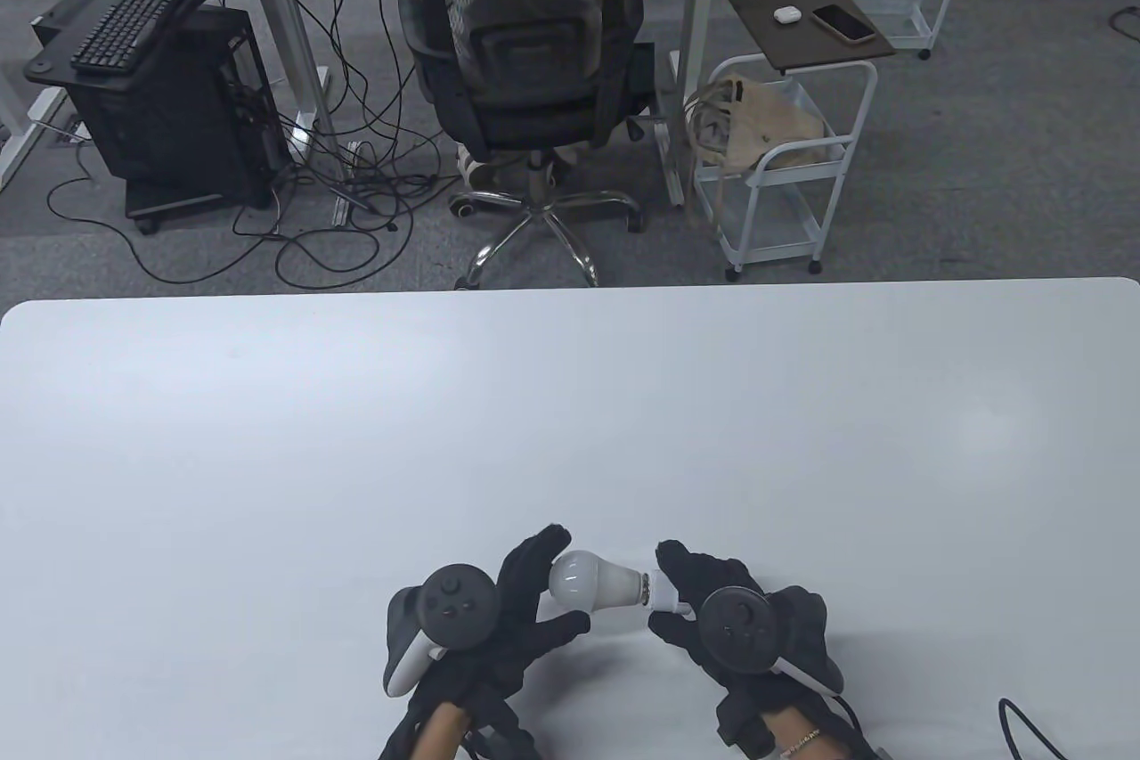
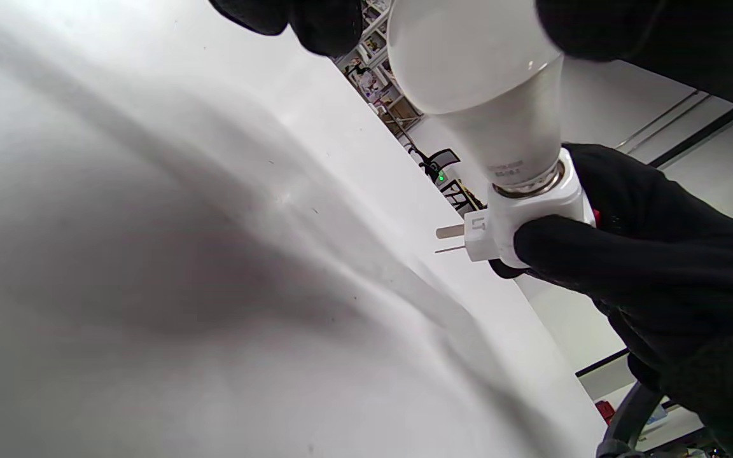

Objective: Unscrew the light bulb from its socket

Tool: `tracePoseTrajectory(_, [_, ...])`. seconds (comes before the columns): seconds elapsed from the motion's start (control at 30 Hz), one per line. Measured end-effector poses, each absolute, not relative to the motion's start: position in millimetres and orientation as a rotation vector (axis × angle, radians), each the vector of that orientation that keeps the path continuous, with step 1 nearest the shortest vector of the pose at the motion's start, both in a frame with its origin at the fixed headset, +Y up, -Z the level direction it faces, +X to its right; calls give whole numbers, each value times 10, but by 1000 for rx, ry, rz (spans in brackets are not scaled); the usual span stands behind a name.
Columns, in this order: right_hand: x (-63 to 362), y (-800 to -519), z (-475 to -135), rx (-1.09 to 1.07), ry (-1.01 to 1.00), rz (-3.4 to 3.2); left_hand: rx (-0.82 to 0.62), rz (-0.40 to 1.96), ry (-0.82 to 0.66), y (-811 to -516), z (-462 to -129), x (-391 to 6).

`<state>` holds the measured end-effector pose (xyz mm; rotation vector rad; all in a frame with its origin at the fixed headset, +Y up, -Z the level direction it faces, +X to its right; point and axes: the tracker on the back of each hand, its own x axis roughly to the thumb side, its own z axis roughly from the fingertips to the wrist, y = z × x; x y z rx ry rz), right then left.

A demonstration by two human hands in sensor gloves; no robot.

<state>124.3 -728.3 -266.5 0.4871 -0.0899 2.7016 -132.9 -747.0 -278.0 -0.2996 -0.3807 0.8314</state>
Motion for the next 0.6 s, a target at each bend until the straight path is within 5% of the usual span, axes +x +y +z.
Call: tracePoseTrajectory(0.6, [1248, -7299, -2668, 502, -72, 2683, -352, 849, -399, -7529, -2783, -1309])
